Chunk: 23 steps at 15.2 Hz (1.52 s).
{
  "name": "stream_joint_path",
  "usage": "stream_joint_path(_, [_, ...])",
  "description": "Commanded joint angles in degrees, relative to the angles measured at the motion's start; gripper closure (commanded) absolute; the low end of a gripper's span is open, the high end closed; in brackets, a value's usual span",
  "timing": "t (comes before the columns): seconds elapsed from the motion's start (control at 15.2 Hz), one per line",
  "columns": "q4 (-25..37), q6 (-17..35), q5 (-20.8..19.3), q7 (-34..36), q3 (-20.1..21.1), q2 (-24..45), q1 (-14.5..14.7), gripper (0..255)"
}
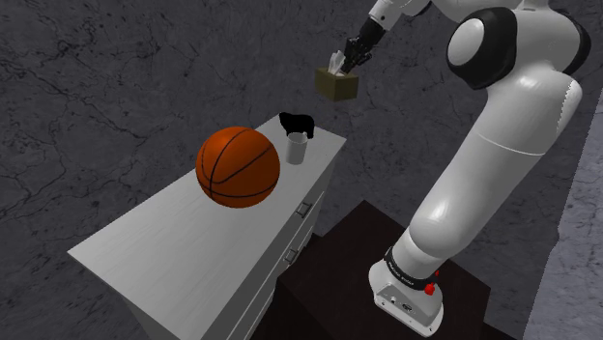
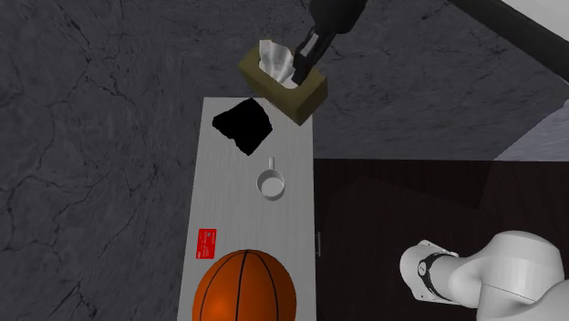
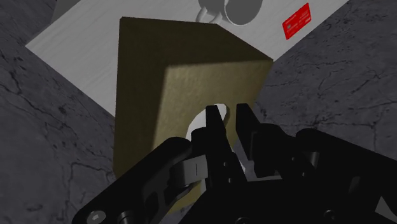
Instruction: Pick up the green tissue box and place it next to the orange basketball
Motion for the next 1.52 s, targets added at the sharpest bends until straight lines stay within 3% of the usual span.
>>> stream_joint_path(0.0, [2.17,-1.7,0.25,0.46,-0.11,0.54,-0.2,255])
stream_joint_path(0.79, [15.27,-11.69,2.57,2.74,-0.9,4.21,-2.15,255])
stream_joint_path(1.06, [3.76,-6.12,-3.56,8.43,2.2,-6.17,3.1,255])
stream_joint_path(1.45, [-9.21,-0.52,-9.17,17.55,9.19,-18.42,6.21,255])
